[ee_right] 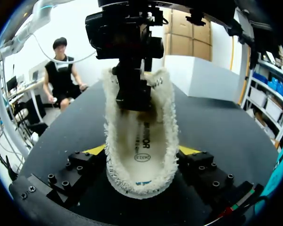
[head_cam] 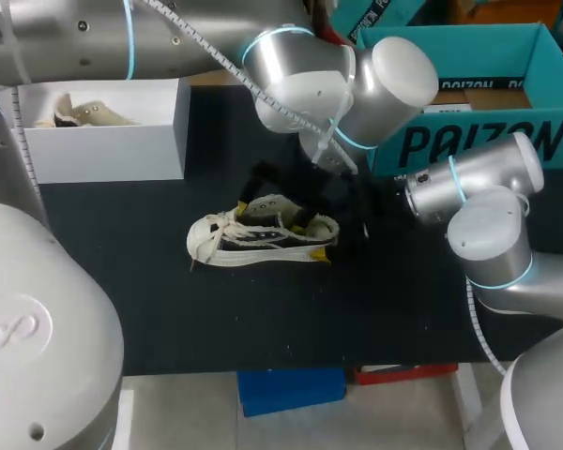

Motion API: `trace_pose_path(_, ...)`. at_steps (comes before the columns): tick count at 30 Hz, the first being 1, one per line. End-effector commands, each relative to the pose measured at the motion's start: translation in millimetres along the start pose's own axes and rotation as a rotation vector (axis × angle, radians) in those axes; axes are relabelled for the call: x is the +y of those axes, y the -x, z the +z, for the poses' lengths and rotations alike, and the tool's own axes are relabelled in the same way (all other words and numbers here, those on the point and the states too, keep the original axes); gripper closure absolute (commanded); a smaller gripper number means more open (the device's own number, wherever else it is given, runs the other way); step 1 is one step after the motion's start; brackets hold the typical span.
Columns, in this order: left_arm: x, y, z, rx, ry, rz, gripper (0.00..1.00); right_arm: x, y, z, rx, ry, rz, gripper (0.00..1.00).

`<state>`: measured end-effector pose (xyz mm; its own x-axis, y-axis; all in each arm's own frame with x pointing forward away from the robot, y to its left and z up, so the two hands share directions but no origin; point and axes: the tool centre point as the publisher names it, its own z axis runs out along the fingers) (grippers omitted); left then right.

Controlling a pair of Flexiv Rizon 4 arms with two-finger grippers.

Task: Take the shoe out of the shoebox, open the shoe tongue, remove and reinsert the insole, then place the shoe into the shoebox

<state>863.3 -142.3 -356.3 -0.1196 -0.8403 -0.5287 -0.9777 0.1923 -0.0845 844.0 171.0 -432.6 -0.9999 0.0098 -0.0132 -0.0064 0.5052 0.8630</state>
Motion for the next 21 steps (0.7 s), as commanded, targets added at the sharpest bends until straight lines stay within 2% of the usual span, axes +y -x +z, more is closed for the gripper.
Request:
trace_pose_path(1,0.5,-3.7,-2.1,-0.010,-0.001,0.009,0.13,-0.5,0.8,2.6,-0.001,-0.001,0.001,1.00)
trace_pose_path(3,2.6,-4.4,-2.7,-0.006,0.006,0.016,0.23,-0.5,0.8,2.6,-0.001,-0.001,0.001,1.00)
trace_pose_path(5,4.0,-4.6,-2.8,-0.031,-0.001,0.017,0.23,-0.5,0.8,2.6,-0.001,-0.001,0.001,1.00)
trace_pose_path(7,5.2,-4.8,-2.5,-0.029,-0.001,0.019,0.28,-0.5,0.8,2.6,-0.001,-0.001,0.001,1.00)
trace_pose_path(11,7.4,-2.7,-0.8,-0.061,-0.003,0.027,0.49,-0.5,0.8,2.6,-0.001,-0.001,0.001,1.00)
trace_pose_path(13,8.8,-2.6,1.0,-0.075,0.005,0.035,0.46,-0.5,0.8,2.6,-0.001,-0.001,0.001,1.00)
trace_pose_path(15,9.7,-1.6,2.7,-0.095,0.010,0.037,0.55,-0.5,0.8,2.6,-0.001,-0.001,0.001,1.00)
trace_pose_path(18,10.7,-1.8,4.2,-0.110,0.011,0.046,0.57,-0.5,0.8,2.6,-0.001,-0.001,0.001,1.00)
trace_pose_path(21,10.5,-2.1,4.9,-0.121,0.010,0.053,0.76,-0.5,0.8,2.6,-0.001,-0.001,0.001,1.00)
